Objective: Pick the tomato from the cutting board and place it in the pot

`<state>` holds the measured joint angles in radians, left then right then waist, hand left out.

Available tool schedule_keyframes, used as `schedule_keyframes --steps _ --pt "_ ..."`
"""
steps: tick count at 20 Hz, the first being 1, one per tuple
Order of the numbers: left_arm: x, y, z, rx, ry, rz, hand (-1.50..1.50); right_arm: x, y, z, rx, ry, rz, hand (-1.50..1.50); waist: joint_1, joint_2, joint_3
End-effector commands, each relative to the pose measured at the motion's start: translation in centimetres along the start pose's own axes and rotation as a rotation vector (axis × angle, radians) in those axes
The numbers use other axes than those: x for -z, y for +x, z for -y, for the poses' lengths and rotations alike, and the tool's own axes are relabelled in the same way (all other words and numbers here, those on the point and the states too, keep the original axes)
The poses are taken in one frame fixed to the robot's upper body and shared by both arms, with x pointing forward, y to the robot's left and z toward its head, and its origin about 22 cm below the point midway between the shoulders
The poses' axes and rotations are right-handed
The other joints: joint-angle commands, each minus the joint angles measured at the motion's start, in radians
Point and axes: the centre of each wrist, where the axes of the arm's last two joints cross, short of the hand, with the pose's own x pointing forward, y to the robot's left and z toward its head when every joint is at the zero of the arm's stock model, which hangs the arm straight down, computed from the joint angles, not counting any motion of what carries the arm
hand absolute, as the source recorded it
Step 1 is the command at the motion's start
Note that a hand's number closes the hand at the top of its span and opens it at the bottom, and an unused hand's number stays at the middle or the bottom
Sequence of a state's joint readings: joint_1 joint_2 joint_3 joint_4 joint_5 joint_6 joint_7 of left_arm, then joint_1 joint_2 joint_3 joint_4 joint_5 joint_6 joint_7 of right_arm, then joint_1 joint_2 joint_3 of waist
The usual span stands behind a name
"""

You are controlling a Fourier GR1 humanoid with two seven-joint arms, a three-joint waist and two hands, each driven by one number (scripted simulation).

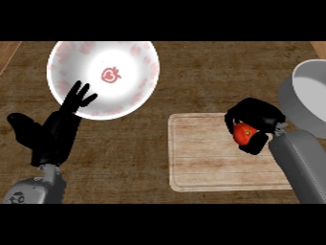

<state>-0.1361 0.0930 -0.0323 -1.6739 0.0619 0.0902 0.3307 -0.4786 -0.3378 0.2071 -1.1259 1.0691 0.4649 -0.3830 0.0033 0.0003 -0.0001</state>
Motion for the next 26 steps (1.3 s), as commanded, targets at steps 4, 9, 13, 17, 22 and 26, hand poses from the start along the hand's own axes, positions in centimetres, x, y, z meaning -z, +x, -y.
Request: schedule_keyframes --steps 4,9,13,17,22,26 --pt "-0.3 0.2 -0.9 -0.035 0.082 -0.003 0.0 -12.9 -10.2 -3.0 0.16 -0.109 -0.408 1.5 -0.102 -0.014 0.003" --pt "-0.9 0.0 -2.4 0.001 0.108 0.001 0.0 -26.2 -15.7 -5.6 0.289 -0.261 -0.694 1.5 -0.098 -0.007 0.004" --pt "-0.4 0.7 -1.0 -0.022 0.056 0.021 0.0 -33.1 -16.6 -6.3 0.206 -0.426 -0.835 1.5 -0.057 -0.004 0.003" --pt "-1.3 -0.9 -0.5 -0.007 0.051 -0.006 0.0 -39.1 -16.5 -5.4 0.189 -0.598 -0.828 1.5 -0.035 -0.004 0.001" --pt "-1.0 0.3 -1.3 -0.032 0.026 0.006 0.0 -43.3 -15.2 -2.7 0.196 -0.748 -0.702 1.5 -0.024 -0.005 0.0" --pt "-1.1 0.5 -0.6 -0.009 0.032 0.012 0.0 -45.2 -13.6 1.3 0.118 -0.852 -0.601 1.5 -0.023 -0.006 -0.001"
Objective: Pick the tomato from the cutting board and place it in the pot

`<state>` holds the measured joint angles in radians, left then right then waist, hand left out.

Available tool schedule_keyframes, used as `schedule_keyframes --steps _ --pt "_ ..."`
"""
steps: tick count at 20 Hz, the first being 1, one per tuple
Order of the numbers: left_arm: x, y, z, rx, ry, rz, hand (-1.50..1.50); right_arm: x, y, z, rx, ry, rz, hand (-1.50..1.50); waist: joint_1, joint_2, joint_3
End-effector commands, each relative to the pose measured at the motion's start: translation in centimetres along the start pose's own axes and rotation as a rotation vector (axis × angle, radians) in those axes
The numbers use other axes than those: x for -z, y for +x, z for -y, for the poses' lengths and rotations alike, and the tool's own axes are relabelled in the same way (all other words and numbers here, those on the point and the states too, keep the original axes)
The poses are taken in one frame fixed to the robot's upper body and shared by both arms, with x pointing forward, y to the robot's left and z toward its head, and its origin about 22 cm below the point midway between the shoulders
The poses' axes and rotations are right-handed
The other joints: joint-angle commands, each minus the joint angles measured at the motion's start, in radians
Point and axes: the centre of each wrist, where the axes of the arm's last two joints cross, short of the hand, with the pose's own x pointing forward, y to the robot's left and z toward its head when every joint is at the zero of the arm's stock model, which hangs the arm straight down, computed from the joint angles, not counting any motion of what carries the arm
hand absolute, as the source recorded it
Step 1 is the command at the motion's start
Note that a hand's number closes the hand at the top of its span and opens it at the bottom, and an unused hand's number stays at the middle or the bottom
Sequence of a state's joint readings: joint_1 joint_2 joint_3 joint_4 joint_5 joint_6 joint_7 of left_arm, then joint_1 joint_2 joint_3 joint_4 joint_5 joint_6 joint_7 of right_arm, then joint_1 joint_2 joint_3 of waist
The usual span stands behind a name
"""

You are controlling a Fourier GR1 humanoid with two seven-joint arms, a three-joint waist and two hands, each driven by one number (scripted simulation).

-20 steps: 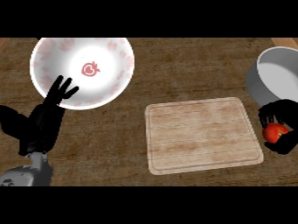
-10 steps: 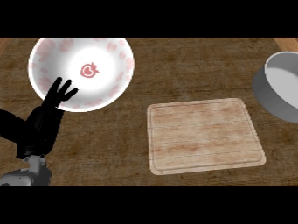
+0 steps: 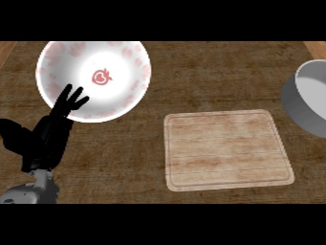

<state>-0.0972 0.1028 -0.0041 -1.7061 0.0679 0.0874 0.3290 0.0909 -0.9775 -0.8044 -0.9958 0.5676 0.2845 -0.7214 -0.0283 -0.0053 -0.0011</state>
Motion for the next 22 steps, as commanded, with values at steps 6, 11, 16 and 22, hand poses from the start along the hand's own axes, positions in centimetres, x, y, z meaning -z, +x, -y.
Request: schedule_keyframes --steps 6,11,16,22 --pt "0.7 1.2 -0.2 0.0 -0.014 0.008 0.0 1.1 4.8 8.6 0.139 -0.165 0.249 1.5 0.017 0.002 -0.001" --pt "0.6 1.3 0.6 0.004 -0.02 0.003 0.0 1.4 8.4 10.1 0.161 -0.143 0.215 1.5 0.021 0.003 0.0" --pt "0.2 1.6 0.2 0.002 -0.021 0.019 0.0 4.1 11.2 9.1 0.189 -0.135 0.153 1.5 0.03 0.004 0.0" --pt "-0.2 0.1 1.9 -0.003 -0.043 0.028 0.0 8.0 14.1 4.3 0.174 -0.085 0.107 1.5 0.039 0.006 0.001"
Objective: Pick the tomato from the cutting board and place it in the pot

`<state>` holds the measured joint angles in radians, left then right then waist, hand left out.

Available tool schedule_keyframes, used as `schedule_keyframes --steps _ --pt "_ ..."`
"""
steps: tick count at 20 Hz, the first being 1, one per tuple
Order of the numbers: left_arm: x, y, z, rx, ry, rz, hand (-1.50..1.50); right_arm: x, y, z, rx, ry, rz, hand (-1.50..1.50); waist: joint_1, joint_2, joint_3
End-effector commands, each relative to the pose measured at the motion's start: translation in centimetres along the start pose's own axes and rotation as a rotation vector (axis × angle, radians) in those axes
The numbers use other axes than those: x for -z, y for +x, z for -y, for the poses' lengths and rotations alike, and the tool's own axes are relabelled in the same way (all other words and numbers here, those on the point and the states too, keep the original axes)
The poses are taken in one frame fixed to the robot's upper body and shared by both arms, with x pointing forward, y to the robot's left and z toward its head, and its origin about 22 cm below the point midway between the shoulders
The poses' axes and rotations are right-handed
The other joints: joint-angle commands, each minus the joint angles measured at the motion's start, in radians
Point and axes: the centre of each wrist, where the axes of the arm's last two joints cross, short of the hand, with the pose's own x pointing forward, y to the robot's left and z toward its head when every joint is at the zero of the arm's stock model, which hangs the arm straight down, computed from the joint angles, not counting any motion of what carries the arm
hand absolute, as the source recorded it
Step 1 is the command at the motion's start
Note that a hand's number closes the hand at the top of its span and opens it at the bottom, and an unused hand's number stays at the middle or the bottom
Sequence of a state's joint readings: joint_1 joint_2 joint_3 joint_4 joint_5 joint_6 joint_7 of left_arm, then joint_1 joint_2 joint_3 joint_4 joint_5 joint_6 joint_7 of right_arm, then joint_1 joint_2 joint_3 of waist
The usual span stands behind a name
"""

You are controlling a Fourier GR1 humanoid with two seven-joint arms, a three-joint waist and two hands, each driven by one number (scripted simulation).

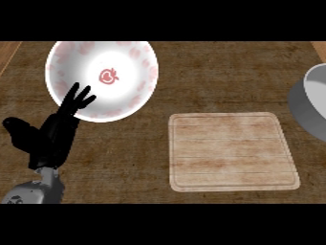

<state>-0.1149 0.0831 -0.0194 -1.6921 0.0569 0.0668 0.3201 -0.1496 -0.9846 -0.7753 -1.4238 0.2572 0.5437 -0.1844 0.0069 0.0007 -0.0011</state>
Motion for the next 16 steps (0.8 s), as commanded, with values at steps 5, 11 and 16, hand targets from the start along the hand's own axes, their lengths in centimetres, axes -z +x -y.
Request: schedule_keyframes --steps 5,11,16 --pt "0.6 -0.4 2.3 -0.015 -0.005 0.006 0.0 4.3 1.1 -5.1 -0.021 0.06 -0.014 1.5 0.002 0.001 0.001" --pt "1.4 0.8 -0.9 0.015 -0.014 -0.013 0.0 6.2 -1.1 -10.1 0.095 0.221 -0.141 1.5 0.013 0.003 0.001" --pt "0.7 1.4 0.0 0.001 -0.007 0.012 0.0 6.1 -3.4 -13.8 0.245 0.321 -0.215 -1.5 0.008 0.002 0.002"
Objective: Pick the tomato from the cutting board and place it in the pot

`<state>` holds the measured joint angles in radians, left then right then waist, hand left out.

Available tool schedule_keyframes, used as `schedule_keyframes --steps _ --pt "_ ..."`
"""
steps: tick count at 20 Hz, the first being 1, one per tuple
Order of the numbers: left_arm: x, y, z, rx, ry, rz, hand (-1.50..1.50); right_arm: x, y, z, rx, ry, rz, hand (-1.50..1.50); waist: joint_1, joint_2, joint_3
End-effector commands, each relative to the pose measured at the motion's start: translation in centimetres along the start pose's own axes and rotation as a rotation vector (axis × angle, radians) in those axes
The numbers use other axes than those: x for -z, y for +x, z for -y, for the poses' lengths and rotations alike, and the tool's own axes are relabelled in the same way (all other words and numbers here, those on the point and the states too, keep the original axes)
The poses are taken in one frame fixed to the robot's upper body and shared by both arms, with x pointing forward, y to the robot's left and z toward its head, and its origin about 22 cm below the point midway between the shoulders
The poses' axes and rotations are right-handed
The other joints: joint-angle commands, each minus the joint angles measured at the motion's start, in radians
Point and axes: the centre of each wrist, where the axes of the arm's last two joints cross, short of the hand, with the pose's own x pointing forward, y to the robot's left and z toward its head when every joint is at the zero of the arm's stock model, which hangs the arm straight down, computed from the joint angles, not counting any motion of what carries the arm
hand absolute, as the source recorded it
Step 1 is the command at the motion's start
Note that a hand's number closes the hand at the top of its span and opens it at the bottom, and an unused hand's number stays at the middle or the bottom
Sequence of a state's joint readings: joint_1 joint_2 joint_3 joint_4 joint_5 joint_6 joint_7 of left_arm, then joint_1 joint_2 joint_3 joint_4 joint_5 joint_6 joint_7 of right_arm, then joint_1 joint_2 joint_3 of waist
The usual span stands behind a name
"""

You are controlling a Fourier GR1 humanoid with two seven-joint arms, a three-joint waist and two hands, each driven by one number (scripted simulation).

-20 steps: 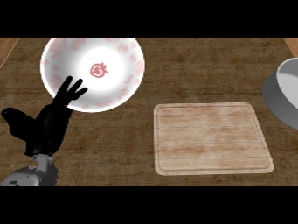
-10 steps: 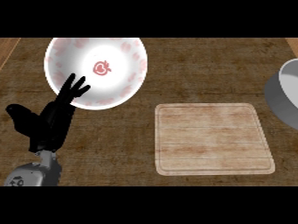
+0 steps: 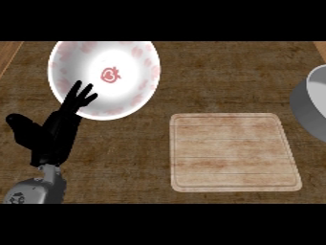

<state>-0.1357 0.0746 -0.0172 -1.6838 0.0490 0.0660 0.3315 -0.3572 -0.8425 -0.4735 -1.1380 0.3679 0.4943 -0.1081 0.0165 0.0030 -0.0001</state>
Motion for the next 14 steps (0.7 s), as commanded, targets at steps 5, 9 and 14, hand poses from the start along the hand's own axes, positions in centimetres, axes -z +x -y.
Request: schedule_keyframes --steps 5,9,14 --pt "0.2 0.0 -0.5 0.0 0.001 -0.004 0.0 0.9 -1.5 -1.5 0.329 -0.002 0.025 -1.5 -0.017 -0.004 0.0" --pt "-0.2 0.3 -1.1 0.015 0.007 0.003 0.0 1.2 -2.1 -0.5 0.485 -0.243 0.077 -1.5 -0.012 -0.003 0.001" --pt "-1.0 0.3 0.1 -0.005 0.003 -0.003 0.0 -0.7 -5.0 2.7 0.535 -0.414 0.03 -1.5 -0.007 0.0 0.002"
